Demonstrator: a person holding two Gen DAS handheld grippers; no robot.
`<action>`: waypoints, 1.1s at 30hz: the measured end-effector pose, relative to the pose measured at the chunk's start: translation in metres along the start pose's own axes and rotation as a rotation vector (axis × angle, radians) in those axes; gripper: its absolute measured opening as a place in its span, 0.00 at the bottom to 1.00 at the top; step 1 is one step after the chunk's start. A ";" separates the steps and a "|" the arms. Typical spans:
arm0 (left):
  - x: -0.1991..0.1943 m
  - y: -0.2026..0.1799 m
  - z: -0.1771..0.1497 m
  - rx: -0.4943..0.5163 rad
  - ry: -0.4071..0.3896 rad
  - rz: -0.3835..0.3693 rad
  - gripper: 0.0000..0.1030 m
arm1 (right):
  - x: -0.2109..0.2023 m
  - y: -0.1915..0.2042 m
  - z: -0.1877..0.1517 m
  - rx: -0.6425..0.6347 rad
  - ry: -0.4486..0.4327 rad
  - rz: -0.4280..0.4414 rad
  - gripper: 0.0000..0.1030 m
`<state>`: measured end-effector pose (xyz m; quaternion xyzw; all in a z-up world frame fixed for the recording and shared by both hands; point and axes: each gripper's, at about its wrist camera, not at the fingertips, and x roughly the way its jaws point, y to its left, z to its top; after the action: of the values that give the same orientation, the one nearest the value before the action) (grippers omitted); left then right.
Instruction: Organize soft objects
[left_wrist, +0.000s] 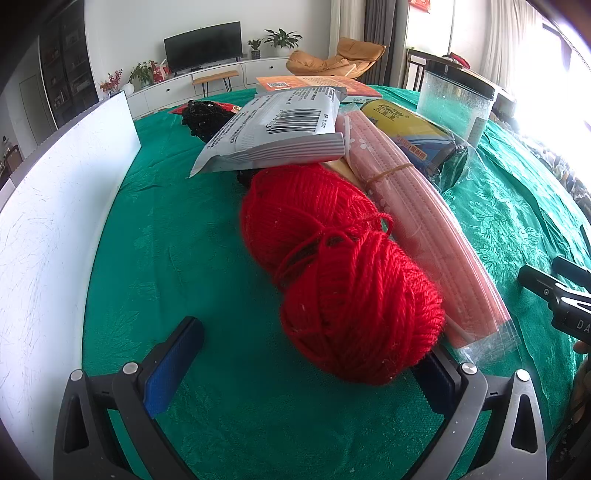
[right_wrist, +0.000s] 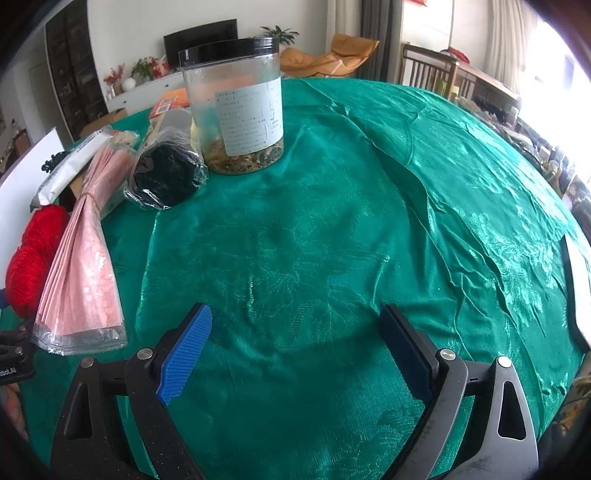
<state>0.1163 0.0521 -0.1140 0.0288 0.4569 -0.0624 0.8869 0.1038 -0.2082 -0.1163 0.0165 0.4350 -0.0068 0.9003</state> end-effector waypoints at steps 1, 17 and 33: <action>0.000 0.000 0.000 0.000 0.000 0.000 1.00 | -0.001 0.001 -0.001 -0.003 -0.002 -0.005 0.91; 0.000 0.000 0.000 0.000 0.000 0.000 1.00 | -0.001 0.002 -0.002 -0.001 -0.002 -0.009 0.91; 0.000 0.000 0.000 0.000 0.000 -0.001 1.00 | -0.001 0.003 -0.001 -0.002 0.000 -0.008 0.91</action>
<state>0.1160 0.0520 -0.1144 0.0285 0.4567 -0.0626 0.8869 0.1021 -0.2056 -0.1163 0.0140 0.4348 -0.0099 0.9003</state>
